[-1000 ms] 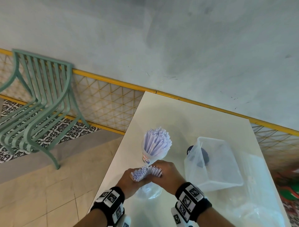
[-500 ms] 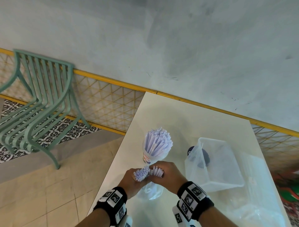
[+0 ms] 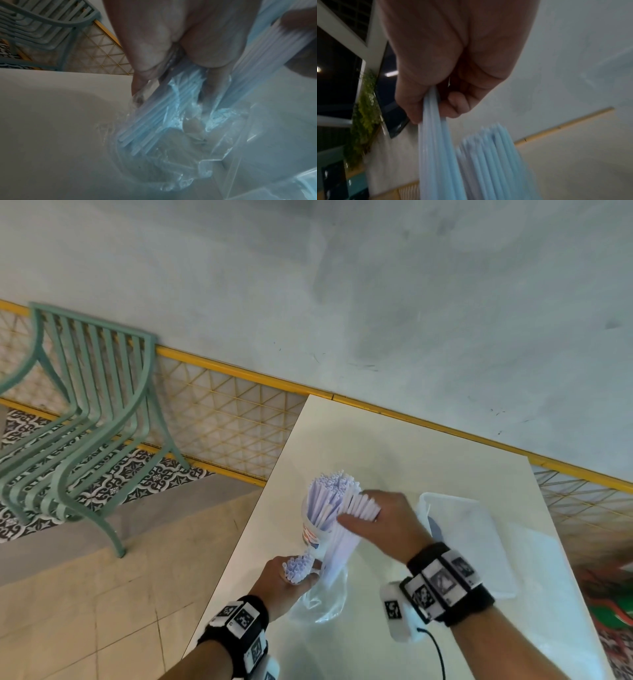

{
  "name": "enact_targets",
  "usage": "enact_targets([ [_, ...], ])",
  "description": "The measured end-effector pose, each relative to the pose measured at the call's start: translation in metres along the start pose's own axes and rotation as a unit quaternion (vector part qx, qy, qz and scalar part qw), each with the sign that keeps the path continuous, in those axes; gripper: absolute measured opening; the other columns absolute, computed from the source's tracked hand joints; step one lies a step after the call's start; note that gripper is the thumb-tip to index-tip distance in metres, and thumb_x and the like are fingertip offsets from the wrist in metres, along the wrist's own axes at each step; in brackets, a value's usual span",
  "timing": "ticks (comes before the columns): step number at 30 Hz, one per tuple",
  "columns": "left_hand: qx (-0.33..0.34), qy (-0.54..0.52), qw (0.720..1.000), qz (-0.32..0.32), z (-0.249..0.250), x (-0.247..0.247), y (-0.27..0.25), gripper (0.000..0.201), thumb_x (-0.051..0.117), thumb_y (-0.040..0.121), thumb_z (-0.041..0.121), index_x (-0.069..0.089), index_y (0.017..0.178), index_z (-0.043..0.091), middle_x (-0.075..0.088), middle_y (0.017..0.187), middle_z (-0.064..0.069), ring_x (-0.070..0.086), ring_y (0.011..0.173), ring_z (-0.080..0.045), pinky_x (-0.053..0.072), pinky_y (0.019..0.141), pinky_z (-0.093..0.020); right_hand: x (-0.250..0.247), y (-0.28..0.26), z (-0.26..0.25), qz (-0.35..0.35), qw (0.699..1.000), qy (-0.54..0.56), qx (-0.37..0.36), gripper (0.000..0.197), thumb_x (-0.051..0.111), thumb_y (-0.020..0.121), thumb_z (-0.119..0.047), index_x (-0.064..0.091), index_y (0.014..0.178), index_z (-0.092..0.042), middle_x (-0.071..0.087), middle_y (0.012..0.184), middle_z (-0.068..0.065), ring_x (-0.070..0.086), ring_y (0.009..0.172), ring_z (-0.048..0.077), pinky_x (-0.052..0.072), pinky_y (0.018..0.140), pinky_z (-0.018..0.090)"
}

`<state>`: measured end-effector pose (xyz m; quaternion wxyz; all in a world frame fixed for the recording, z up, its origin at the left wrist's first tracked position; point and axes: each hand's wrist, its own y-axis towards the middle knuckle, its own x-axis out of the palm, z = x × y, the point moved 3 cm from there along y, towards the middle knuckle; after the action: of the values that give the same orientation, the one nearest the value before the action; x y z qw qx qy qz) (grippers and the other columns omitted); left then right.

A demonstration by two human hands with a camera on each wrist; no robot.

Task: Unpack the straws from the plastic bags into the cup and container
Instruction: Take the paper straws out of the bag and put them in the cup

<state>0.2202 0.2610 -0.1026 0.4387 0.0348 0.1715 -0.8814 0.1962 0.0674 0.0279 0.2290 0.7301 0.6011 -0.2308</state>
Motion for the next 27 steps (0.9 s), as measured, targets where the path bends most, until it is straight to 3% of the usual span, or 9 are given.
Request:
enact_targets([
  [5, 0.001, -0.003, 1.000, -0.007, -0.002, 0.000, 0.001, 0.018, 0.069, 0.086, 0.013, 0.077, 0.096, 0.026, 0.074, 0.097, 0.018, 0.069, 0.087, 0.002, 0.046, 0.075, -0.005, -0.043, 0.035, -0.039, 0.055, 0.997, -0.052, -0.026, 0.025, 0.080, 0.079, -0.033, 0.071, 0.074, -0.011, 0.068, 0.065, -0.004, 0.058, 0.054, 0.002, 0.043, 0.050, 0.014],
  [9, 0.003, -0.002, 1.000, -0.009, -0.002, 0.000, 0.001, 0.019, 0.069, 0.086, 0.014, 0.077, 0.095, 0.028, 0.075, 0.097, 0.017, 0.069, 0.084, 0.002, 0.047, 0.073, -0.007, -0.046, 0.056, -0.041, 0.074, 0.995, -0.063, -0.021, 0.033, 0.081, 0.079, -0.031, 0.064, 0.067, -0.004, 0.057, 0.056, -0.005, 0.050, 0.048, 0.000, 0.038, 0.047, 0.011],
  [12, 0.009, -0.004, 1.000, -0.010, -0.001, 0.000, 0.001, 0.019, 0.068, 0.086, 0.013, 0.077, 0.095, 0.027, 0.074, 0.093, 0.022, 0.067, 0.081, 0.005, 0.045, 0.070, -0.005, -0.035, 0.064, -0.033, 0.060, 0.996, -0.064, -0.024, 0.031, 0.080, 0.080, -0.030, 0.065, 0.070, -0.005, 0.058, 0.058, -0.007, 0.052, 0.050, -0.003, 0.039, 0.049, 0.010],
  [14, 0.013, -0.003, 1.000, -0.009, -0.001, 0.000, 0.000, 0.019, 0.068, 0.086, 0.012, 0.077, 0.094, 0.026, 0.073, 0.092, 0.023, 0.067, 0.079, 0.004, 0.045, 0.069, -0.005, -0.022, 0.064, -0.023, 0.036, 0.997, -0.061, -0.014, 0.027, 0.080, 0.080, -0.031, 0.071, 0.084, -0.007, 0.065, 0.070, -0.006, 0.057, 0.059, -0.003, 0.043, 0.057, 0.013],
  [17, 0.016, -0.003, 1.000, -0.009, 0.000, 0.000, 0.000, 0.020, 0.067, 0.086, 0.012, 0.077, 0.093, 0.028, 0.073, 0.093, 0.022, 0.068, 0.081, -0.002, 0.047, 0.070, -0.008, 0.005, 0.058, -0.003, -0.026, 0.995, -0.086, 0.038, 0.048, 0.080, 0.081, -0.032, 0.065, 0.119, -0.007, 0.060, 0.106, -0.005, 0.057, 0.098, 0.009, 0.041, 0.088, 0.017],
  [19, 0.013, 0.000, 1.000, -0.010, -0.001, 0.000, 0.001, 0.020, 0.067, 0.086, 0.013, 0.077, 0.091, 0.030, 0.074, 0.094, 0.020, 0.069, 0.085, -0.007, 0.049, 0.073, -0.010, 0.018, 0.054, 0.006, -0.050, 0.993, -0.108, 0.023, 0.050, 0.083, 0.077, -0.032, 0.064, 0.120, -0.016, 0.053, 0.113, -0.006, 0.048, 0.111, 0.015, 0.040, 0.102, 0.029],
  [22, 0.008, 0.005, 1.000, -0.011, -0.003, -0.001, 0.001, 0.021, 0.067, 0.085, 0.016, 0.077, 0.090, 0.034, 0.074, 0.096, 0.016, 0.069, 0.088, -0.008, 0.050, 0.079, -0.013, 0.018, 0.052, 0.012, -0.025, 0.994, -0.106, -0.026, 0.065, 0.090, 0.064, -0.039, 0.059, 0.121, -0.032, 0.047, 0.123, -0.008, 0.043, 0.116, 0.014, 0.040, 0.103, 0.041],
  [25, 0.009, 0.005, 1.000, -0.011, -0.004, 0.000, 0.002, 0.021, 0.067, 0.085, 0.016, 0.077, 0.090, 0.034, 0.074, 0.097, 0.017, 0.069, 0.088, -0.007, 0.050, 0.077, -0.011, 0.011, 0.047, 0.004, 0.042, 0.992, -0.068, -0.102, 0.087, 0.090, 0.059, -0.046, 0.046, 0.133, -0.033, 0.041, 0.139, -0.011, 0.043, 0.127, 0.010, 0.041, 0.105, 0.034],
  [27, 0.012, 0.003, 1.000, -0.011, -0.003, 0.000, 0.002, 0.020, 0.067, 0.085, 0.014, 0.077, 0.090, 0.032, 0.073, 0.096, 0.021, 0.068, 0.088, -0.002, 0.047, 0.075, -0.006, 0.017, 0.040, -0.003, 0.038, 0.984, -0.111, -0.137, 0.087, 0.081, 0.071, -0.051, 0.038, 0.143, -0.029, 0.034, 0.152, -0.011, 0.034, 0.138, 0.007, 0.031, 0.109, 0.025],
])
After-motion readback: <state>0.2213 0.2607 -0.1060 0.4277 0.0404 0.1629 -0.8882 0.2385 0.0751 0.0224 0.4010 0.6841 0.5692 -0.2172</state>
